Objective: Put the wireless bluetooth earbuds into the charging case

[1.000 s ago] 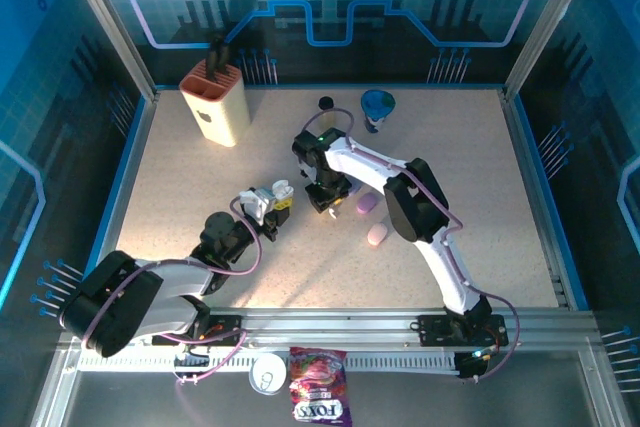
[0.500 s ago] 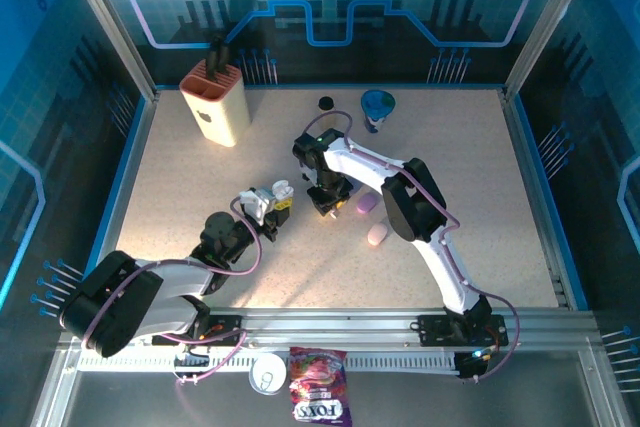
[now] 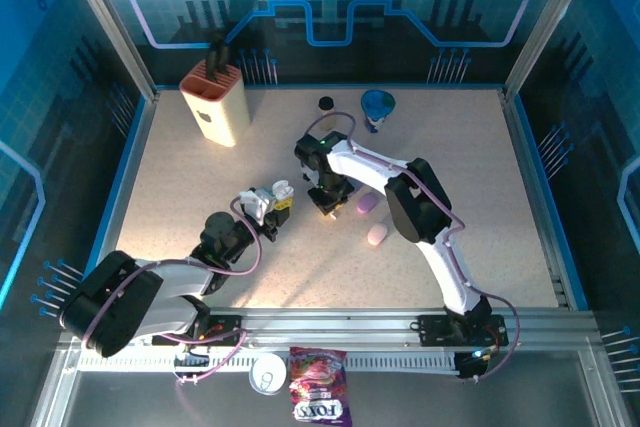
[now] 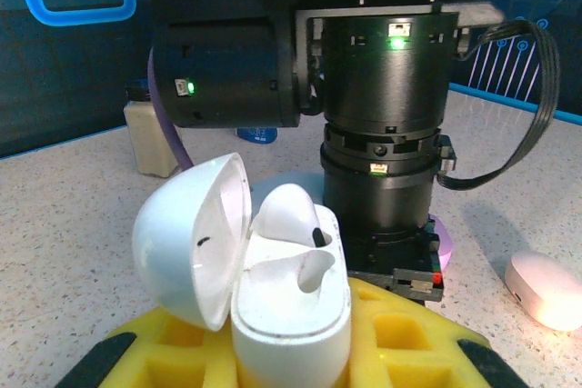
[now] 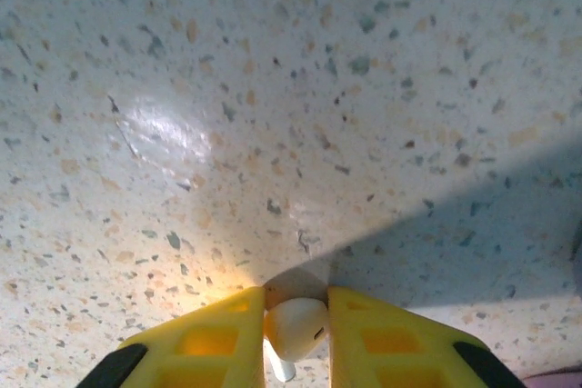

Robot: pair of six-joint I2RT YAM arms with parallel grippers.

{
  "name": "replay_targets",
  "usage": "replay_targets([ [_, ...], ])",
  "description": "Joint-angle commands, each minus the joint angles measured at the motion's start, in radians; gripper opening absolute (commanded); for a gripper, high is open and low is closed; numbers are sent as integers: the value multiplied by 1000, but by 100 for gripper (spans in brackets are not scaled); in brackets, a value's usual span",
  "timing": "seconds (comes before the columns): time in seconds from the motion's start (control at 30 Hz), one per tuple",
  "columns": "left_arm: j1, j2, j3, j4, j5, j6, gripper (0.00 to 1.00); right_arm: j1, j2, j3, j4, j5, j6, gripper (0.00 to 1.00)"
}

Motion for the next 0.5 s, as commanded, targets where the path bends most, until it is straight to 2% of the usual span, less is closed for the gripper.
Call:
replay_targets([
  [0.0, 11, -1, -1, 14, 15, 13, 0, -9, -90, -76, 88, -23, 45, 20],
  [0.13, 9, 7, 11, 15, 31, 2, 1, -27, -230, -223, 257, -22, 95, 19],
  [0.47, 6, 71, 40, 82, 45, -44, 0, -14, -684, -669, 874, -71, 174, 20],
])
